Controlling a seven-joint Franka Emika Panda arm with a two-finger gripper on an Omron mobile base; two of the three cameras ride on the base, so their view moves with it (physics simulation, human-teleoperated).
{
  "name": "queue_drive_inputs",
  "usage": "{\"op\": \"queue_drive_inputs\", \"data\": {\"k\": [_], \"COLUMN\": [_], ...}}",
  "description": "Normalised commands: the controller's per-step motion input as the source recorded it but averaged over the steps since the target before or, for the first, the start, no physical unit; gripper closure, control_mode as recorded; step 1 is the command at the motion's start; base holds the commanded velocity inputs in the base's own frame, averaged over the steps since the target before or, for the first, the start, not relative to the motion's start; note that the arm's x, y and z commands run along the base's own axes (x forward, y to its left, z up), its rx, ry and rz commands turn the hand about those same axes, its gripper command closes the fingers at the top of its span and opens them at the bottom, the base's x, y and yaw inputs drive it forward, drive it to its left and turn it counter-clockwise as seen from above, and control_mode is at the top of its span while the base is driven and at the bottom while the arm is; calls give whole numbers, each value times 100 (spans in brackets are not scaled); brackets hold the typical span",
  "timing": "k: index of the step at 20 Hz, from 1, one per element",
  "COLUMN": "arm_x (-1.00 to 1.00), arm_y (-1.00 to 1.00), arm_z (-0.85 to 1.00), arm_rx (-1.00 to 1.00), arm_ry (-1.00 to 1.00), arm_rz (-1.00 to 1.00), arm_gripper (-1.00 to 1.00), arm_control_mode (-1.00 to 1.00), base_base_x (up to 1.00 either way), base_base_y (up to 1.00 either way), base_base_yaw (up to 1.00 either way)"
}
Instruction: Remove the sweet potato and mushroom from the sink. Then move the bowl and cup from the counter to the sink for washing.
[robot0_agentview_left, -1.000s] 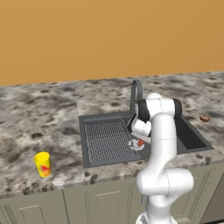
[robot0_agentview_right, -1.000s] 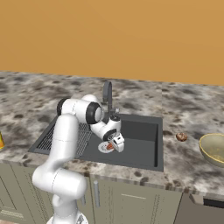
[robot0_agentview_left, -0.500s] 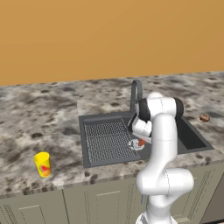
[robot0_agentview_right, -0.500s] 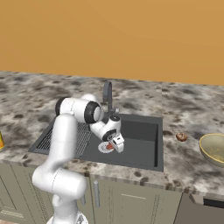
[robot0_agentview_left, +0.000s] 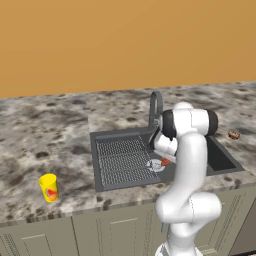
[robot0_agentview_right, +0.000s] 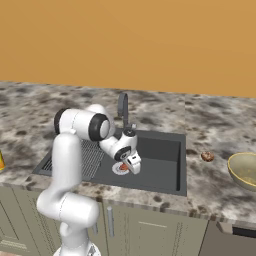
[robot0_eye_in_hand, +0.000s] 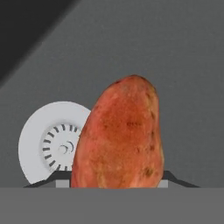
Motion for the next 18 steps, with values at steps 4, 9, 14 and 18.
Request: {"op": "queue_drive_inputs", "data": {"k": [4,9,14,18], "arm_x": [-20,-21,-25,-28], "arm_y": [0,0,0,0], "arm_z": [42,42,44,43], "arm_rx": [0,0,0,0], "arm_ry": [0,0,0,0], "arm_rz": [0,0,0,0], "arm_gripper": [100,100,100,100], "arm_control_mode": [-100,-100,-100,-100], "base_base_x": [0,0,0,0], "base_base_y": [0,0,0,0], "base_base_yaw": [0,0,0,0]}}
